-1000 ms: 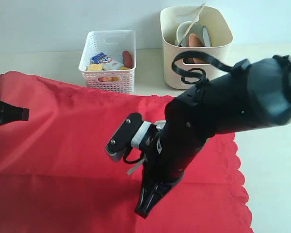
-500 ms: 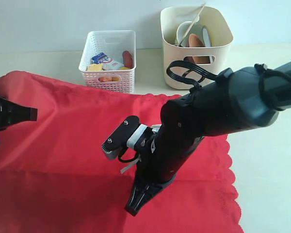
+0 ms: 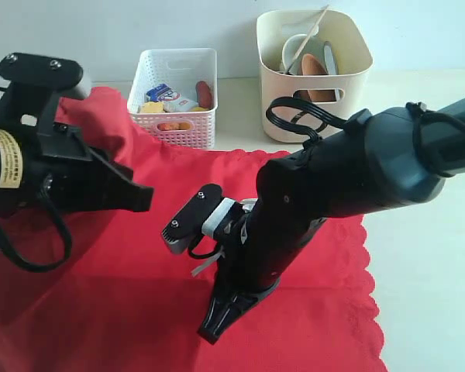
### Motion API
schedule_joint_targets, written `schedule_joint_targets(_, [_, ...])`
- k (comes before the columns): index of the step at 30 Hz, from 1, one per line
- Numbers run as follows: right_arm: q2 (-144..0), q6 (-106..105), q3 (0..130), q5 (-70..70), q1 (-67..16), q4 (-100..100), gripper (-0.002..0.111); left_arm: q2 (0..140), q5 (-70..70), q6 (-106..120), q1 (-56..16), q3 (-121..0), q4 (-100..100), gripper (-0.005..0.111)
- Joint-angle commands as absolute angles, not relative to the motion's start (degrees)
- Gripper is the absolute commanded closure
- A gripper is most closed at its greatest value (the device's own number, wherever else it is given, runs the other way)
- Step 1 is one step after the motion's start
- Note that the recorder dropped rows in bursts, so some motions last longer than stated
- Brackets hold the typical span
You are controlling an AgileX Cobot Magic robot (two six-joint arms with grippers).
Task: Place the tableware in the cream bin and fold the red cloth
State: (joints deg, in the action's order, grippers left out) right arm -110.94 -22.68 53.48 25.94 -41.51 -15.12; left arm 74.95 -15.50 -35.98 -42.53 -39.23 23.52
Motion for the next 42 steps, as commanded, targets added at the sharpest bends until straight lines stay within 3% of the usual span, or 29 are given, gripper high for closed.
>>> schedule_joint_targets(1, [-114.59,-24.95,52.00,27.13,-41.49,-16.44,0.108,76.92,-13.44,-36.54,-46.72,-43.26,22.80,0.107])
schedule_joint_targets(13, [-114.59,-27.23,52.00,26.67,-41.49,-18.15,0.108,91.58,-13.85,-37.97,-48.04,-51.54,19.93,0.107])
schedule_joint_targets(25, [-107.25,-26.55,52.00,31.49,-41.49,-15.65,0.108,93.61,-14.78,-38.11,-48.04,-54.81,18.65,0.107])
schedule_joint_targets(34, [-91.98,2.66,47.67,32.78,-39.17,11.10,0.108,93.61,-15.54,-37.78,-48.04,-54.81,18.78,0.107])
schedule_joint_targets(42, [-95.84,13.76,39.89,24.71,-34.56,19.01,0.108,93.61,-15.78,-37.65,-48.04,-54.81,18.78,0.107])
